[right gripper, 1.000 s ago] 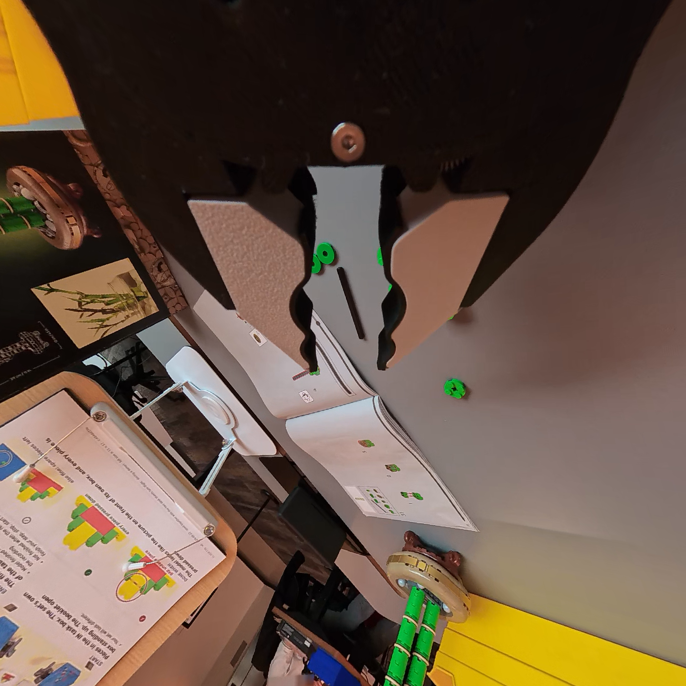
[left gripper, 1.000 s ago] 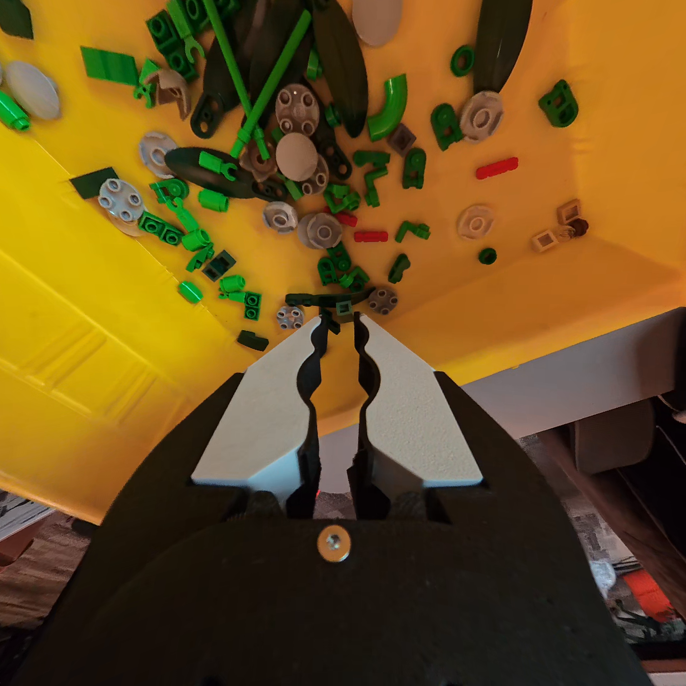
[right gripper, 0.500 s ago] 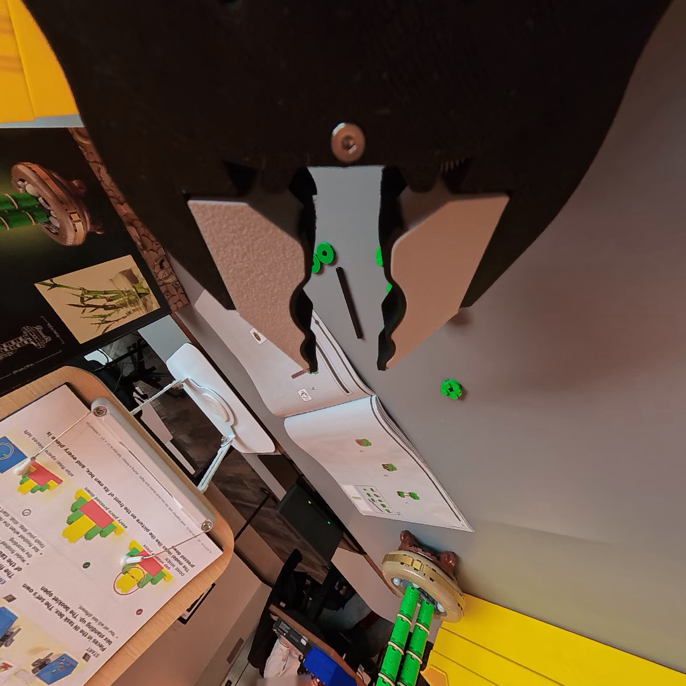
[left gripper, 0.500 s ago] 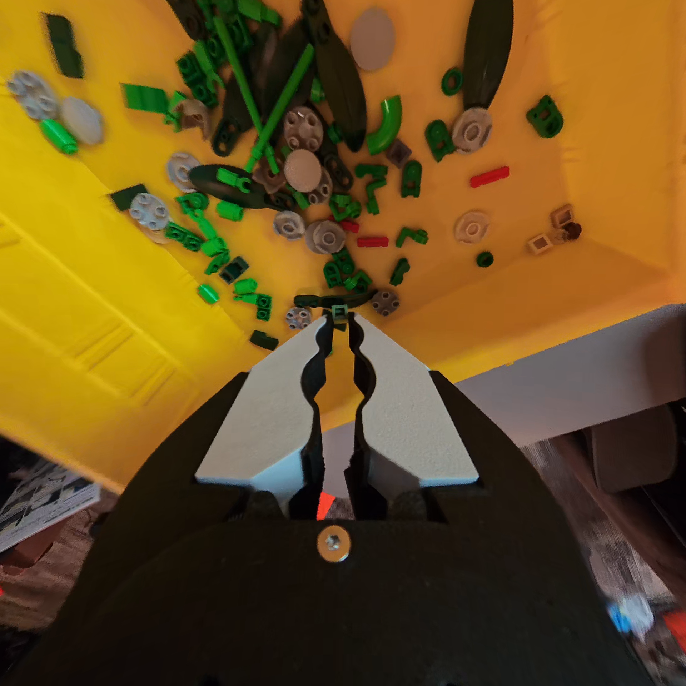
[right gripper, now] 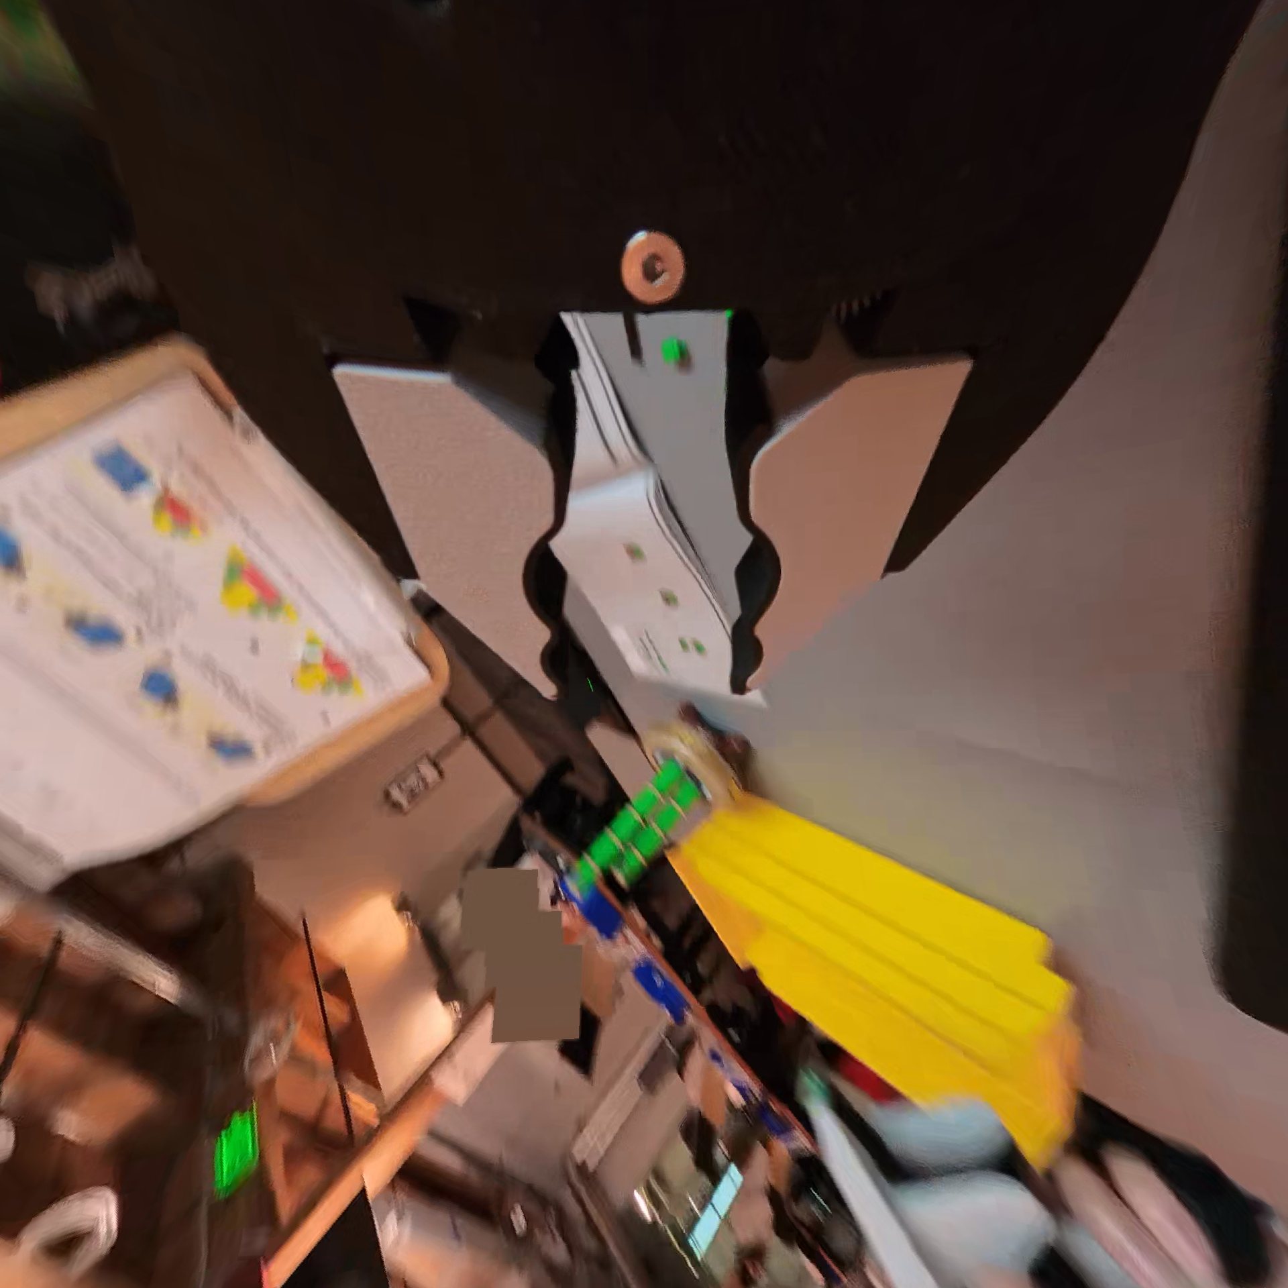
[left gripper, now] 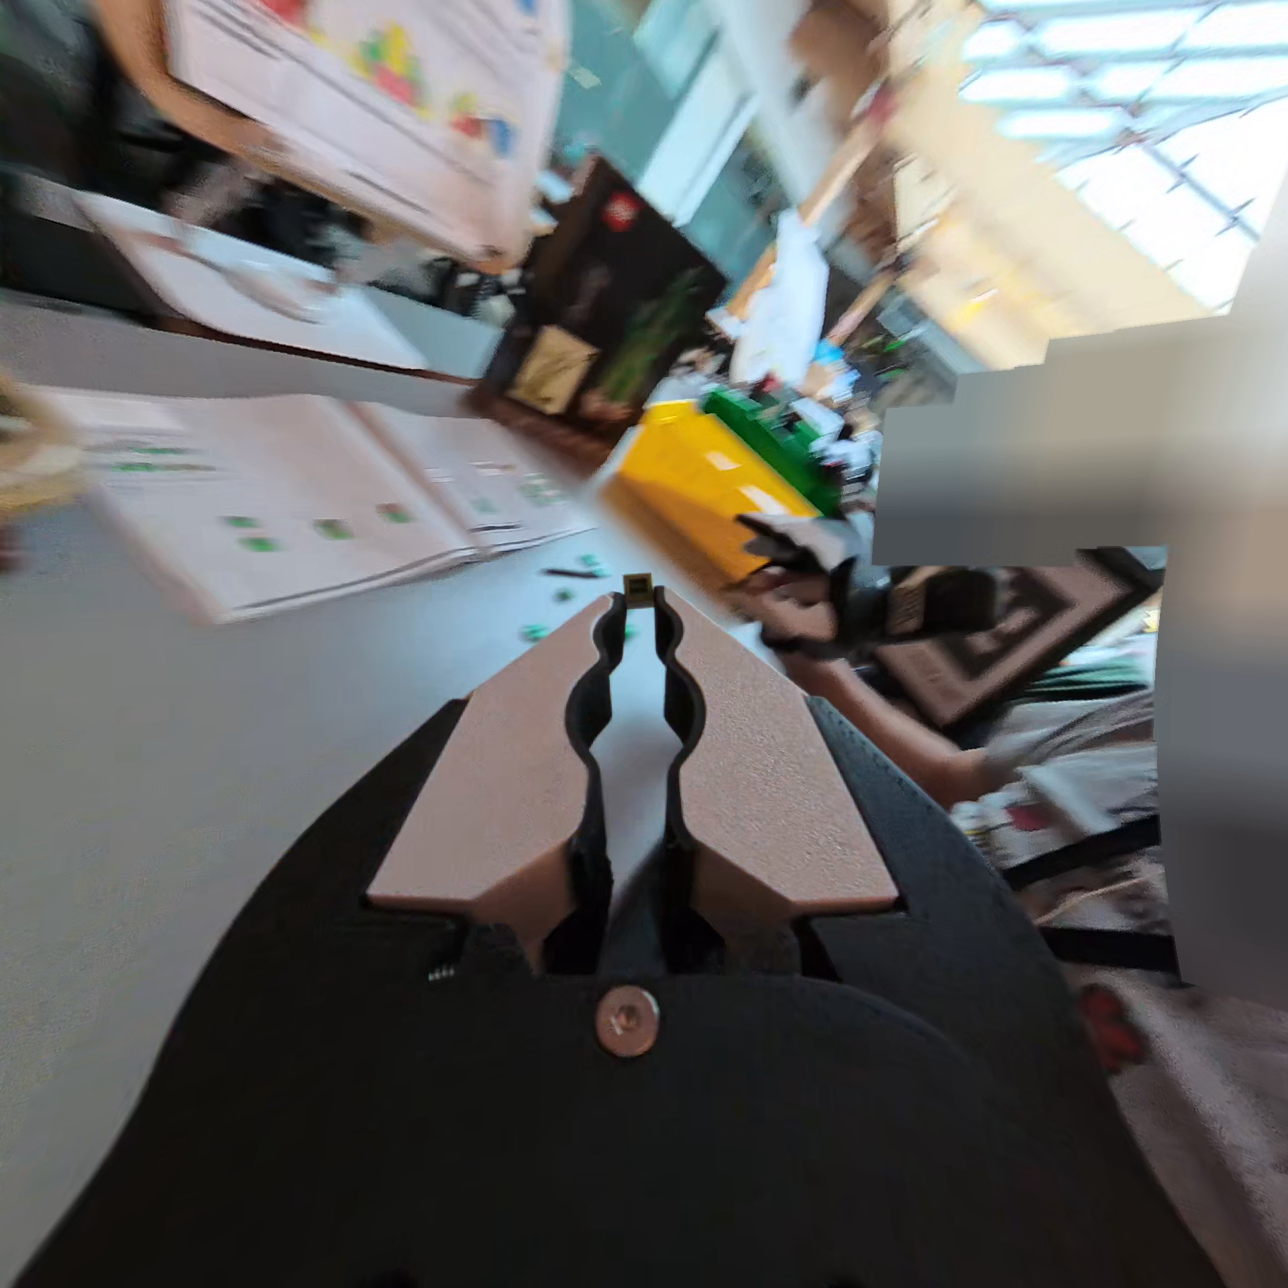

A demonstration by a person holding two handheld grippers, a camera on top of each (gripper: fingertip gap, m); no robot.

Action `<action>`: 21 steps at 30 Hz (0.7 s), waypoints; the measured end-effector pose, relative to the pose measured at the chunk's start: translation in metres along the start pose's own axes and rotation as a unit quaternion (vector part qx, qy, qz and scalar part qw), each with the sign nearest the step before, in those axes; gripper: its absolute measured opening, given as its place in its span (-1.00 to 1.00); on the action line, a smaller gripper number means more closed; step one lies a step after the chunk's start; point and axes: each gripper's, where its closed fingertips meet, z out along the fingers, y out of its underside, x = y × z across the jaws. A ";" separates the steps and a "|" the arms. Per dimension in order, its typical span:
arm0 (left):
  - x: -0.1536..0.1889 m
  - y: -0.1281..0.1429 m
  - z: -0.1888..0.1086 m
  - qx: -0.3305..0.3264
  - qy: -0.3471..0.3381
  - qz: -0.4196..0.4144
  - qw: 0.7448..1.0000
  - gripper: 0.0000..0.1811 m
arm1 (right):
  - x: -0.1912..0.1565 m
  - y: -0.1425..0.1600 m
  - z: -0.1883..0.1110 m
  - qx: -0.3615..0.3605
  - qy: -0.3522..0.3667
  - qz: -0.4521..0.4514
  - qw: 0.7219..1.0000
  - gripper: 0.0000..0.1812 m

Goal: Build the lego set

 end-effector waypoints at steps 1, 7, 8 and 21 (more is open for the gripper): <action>0.014 0.005 0.012 0.010 0.037 -0.024 0.999 -0.93 | -0.016 -0.020 0.005 0.023 -0.023 -0.014 0.999 -0.47; 0.050 0.038 0.053 -0.015 0.113 -0.075 0.991 -0.93 | -0.035 -0.079 0.023 0.091 -0.048 0.015 0.995 -0.63; 0.056 0.040 0.055 -0.017 0.126 -0.083 0.988 -0.94 | -0.033 -0.083 0.024 0.096 -0.048 0.024 0.994 -0.63; 0.097 0.048 0.063 -0.021 0.169 -0.074 0.983 -0.94 | -0.042 -0.102 0.020 0.107 -0.073 0.028 0.991 -0.84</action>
